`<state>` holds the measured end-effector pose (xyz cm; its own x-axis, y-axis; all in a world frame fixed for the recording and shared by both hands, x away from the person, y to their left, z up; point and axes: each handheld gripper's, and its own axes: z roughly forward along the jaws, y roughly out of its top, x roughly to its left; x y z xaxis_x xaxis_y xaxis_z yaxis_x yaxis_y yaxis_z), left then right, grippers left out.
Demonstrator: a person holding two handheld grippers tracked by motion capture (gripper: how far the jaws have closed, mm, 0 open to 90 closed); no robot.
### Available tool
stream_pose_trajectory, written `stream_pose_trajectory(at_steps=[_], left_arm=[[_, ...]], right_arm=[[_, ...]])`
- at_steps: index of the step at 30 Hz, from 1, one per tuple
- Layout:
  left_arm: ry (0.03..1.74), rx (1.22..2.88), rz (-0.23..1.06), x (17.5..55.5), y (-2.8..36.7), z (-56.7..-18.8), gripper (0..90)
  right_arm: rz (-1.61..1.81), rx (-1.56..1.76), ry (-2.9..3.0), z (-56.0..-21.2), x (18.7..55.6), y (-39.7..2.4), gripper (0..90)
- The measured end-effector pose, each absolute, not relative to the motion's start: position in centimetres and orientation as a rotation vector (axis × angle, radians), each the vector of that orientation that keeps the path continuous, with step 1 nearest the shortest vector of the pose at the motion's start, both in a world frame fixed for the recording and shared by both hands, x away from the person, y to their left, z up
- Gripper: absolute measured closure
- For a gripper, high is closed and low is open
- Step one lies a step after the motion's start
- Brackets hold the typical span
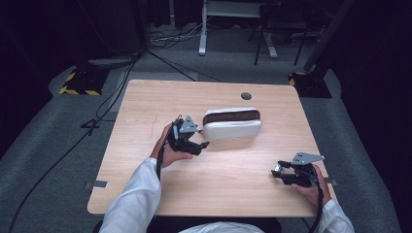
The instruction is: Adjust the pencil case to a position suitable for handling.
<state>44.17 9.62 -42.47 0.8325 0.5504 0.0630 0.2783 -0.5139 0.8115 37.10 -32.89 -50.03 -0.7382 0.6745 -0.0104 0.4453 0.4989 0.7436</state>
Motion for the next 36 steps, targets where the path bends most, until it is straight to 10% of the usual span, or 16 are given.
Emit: stream_pose_trajectory(at_steps=[16,26,36], left_arm=[[0.535,2.228,0.405,47.9,3.9,-43.0,36.2],[0.357,2.267,0.327,46.8,3.3,-42.9,78.3],[0.212,2.275,0.291,42.0,4.9,-42.3,78.8]], right_arm=[[1.109,0.952,2.422,-50.2,37.0,-33.2,47.7],[1.111,0.953,2.423,-50.3,37.0,-33.2,47.6],[1.110,0.953,2.422,-50.3,37.0,-33.2,47.6]])
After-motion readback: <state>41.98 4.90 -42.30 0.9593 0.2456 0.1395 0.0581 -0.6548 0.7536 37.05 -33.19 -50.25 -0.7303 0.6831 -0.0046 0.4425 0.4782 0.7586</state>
